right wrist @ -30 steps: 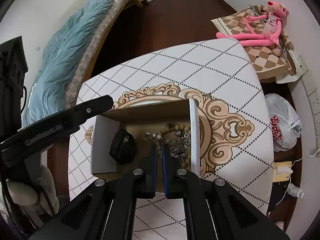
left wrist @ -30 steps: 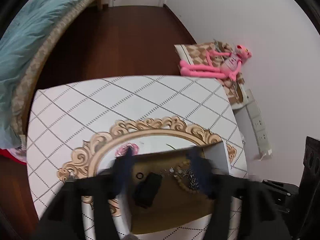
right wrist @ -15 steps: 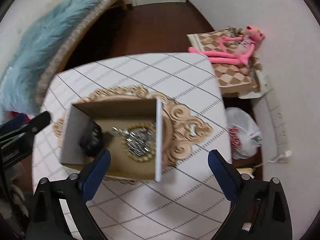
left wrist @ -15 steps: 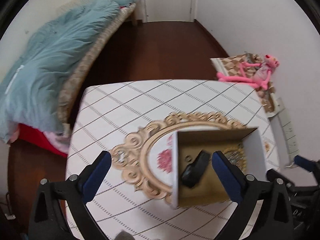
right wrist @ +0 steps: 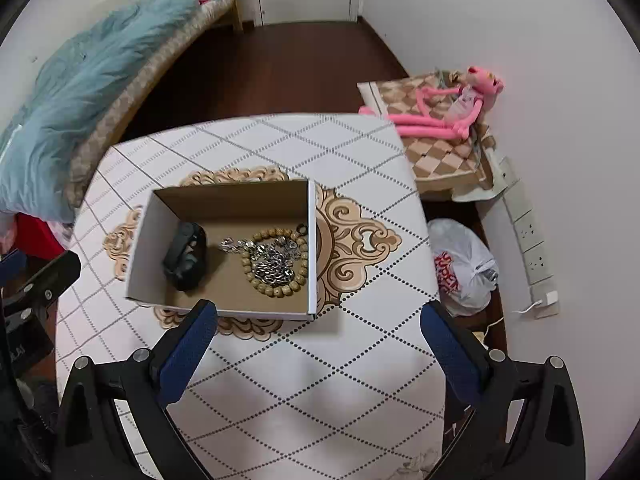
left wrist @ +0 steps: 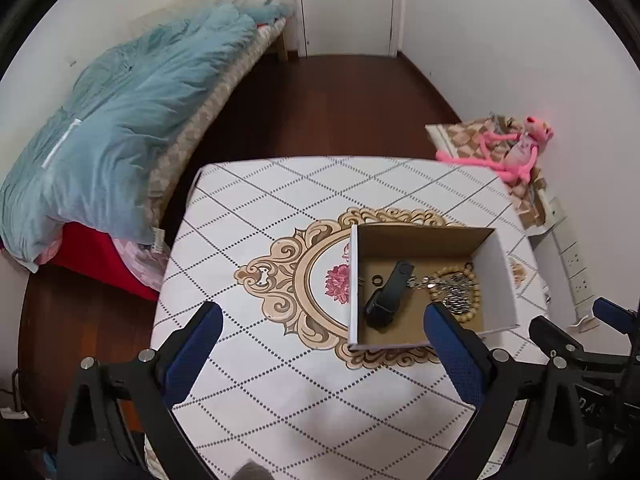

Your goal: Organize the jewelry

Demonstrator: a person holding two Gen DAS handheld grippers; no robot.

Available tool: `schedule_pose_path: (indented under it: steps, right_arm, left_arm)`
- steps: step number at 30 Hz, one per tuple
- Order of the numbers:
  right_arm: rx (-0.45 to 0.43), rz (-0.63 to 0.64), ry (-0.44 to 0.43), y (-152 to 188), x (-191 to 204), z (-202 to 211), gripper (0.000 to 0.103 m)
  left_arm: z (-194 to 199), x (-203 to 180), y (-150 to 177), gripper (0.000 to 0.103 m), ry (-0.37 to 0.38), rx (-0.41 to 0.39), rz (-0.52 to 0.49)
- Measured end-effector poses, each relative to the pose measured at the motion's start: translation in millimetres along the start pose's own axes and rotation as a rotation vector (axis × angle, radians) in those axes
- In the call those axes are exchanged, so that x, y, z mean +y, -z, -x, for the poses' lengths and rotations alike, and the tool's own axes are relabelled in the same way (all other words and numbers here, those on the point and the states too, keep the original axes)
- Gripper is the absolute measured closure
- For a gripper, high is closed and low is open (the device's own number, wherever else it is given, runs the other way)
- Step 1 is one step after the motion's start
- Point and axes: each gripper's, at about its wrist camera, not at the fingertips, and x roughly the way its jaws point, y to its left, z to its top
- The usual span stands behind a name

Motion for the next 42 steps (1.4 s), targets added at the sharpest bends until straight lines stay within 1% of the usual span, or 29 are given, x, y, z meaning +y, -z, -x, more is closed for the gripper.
schedule_pose_path:
  steps: [6,13,17,22,27,34,39,42]
  right_arm:
    - [-0.093,-0.009,0.016,14,-3,53,0.0]
    - [-0.206,-0.016,0.02,35,-5,131,0.0]
    - [-0.269,-0.022,0.023,44,-8,172,0.0]
    - [-0.319,-0.018,0.016,56,-11,214,0.0]
    - [-0.34,-0.024,0.004,65,-14,240,0.0]
    - [-0.331,-0.032,-0.004,71,-17,257,0.0]
    - [-0.34,-0.041,-0.004,72,-21,262,0.0]
    - [-0.339,-0.044,0.004,69,-25,263,0.0]
  left_arm:
    - [49,5,9,0.0,0.001,-0.07,0.021]
    - [113,7,19,0.0,0.007,-0.151,0.014]
    - [141,9,25,0.0,0.014,-0.174,0.022]
    - [171,10,33,0.0,0.028,-0.202,0.029]
    - [193,9,40,0.0,0.038,-0.212,0.026]
    - [209,6,43,0.0,0.048,-0.213,0.019]
    - [209,1,39,0.0,0.075,-0.202,0.015]
    - [204,-2,34,0.0,0.072,-0.19,0.01]
